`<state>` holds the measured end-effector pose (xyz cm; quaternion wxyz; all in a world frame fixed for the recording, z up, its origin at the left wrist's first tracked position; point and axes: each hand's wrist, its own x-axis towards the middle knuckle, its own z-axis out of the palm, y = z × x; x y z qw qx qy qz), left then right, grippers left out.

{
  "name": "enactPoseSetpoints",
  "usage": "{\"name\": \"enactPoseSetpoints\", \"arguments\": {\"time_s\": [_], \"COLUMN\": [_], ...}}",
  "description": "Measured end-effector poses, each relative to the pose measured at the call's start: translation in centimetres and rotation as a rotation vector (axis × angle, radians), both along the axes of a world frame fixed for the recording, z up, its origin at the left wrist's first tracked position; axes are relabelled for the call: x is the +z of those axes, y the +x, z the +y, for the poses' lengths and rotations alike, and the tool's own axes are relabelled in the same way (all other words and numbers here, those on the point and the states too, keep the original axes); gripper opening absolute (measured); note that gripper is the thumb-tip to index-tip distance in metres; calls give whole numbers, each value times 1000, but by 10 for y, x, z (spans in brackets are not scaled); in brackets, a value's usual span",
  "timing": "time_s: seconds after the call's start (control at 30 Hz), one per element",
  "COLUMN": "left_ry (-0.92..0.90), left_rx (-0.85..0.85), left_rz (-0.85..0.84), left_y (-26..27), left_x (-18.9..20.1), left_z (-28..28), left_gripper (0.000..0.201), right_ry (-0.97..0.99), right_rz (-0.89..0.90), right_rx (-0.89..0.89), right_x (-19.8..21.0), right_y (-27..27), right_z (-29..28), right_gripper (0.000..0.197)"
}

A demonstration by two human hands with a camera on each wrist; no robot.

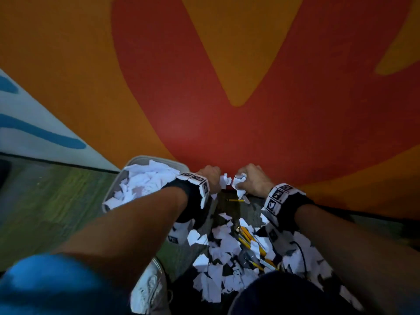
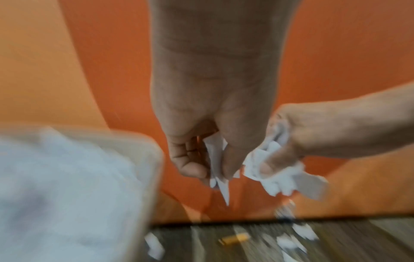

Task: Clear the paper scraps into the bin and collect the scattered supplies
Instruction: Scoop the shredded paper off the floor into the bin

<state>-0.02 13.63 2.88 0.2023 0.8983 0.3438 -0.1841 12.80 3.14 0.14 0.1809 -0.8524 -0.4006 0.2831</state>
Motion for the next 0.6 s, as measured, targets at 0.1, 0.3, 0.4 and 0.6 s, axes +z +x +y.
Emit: {"name": "enactPoseSetpoints", "arguments": {"time_s": [0.1, 0.3, 0.4, 0.6], "left_ry": [76, 118, 99, 80], "left_rx": [25, 58, 81, 18], "left_rz": [-1, -35, -74, -114], "left_y": [-22, -102, -136, -141], "left_x": [46, 120, 141, 191], "left_z": [11, 32, 30, 11], "left_gripper": [37, 40, 26, 28], "right_ry": [40, 73, 66, 102], "right_rz": [2, 14, 13, -33], "right_rx": [36, 129, 186, 222], "right_x": [33, 96, 116, 149], "right_y": [-9, -34, -45, -63], "right_z": [-2, -3, -3, -4], "right_gripper": [24, 26, 12, 32]}}
